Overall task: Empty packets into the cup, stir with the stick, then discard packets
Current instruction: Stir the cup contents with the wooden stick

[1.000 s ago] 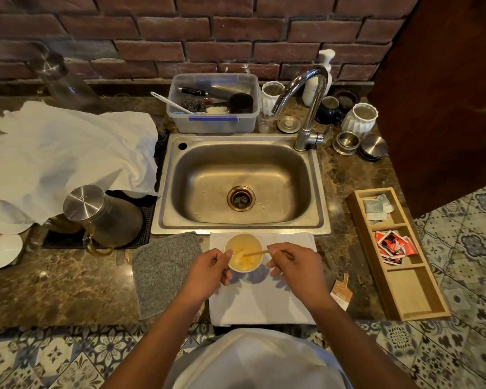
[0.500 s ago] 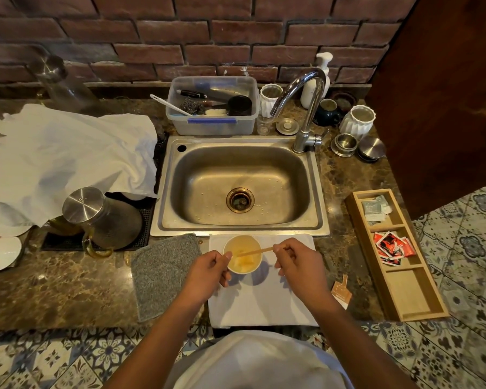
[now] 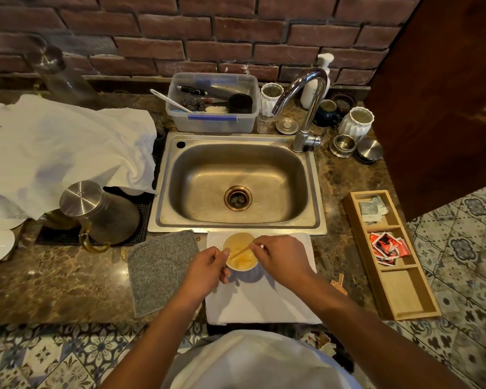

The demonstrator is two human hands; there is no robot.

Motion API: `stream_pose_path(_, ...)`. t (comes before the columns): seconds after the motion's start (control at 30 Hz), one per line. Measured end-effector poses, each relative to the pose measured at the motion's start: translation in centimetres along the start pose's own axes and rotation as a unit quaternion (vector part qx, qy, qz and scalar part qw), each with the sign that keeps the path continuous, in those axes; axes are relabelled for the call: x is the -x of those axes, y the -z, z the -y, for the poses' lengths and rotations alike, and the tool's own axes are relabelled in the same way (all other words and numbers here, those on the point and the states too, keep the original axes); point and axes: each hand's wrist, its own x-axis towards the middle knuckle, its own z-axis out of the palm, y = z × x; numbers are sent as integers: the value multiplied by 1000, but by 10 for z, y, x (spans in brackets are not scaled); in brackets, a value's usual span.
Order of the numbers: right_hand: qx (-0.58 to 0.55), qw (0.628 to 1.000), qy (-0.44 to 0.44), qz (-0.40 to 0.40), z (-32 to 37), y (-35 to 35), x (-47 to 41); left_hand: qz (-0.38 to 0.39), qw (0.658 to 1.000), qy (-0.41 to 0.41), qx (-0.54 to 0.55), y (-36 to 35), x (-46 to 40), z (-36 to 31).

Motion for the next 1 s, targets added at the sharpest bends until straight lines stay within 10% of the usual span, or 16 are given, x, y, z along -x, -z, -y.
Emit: stream_pose_path(1.0, 245, 960, 75, 114, 40, 8, -2, -3, 1000, 14, 25, -6, 4, -8)
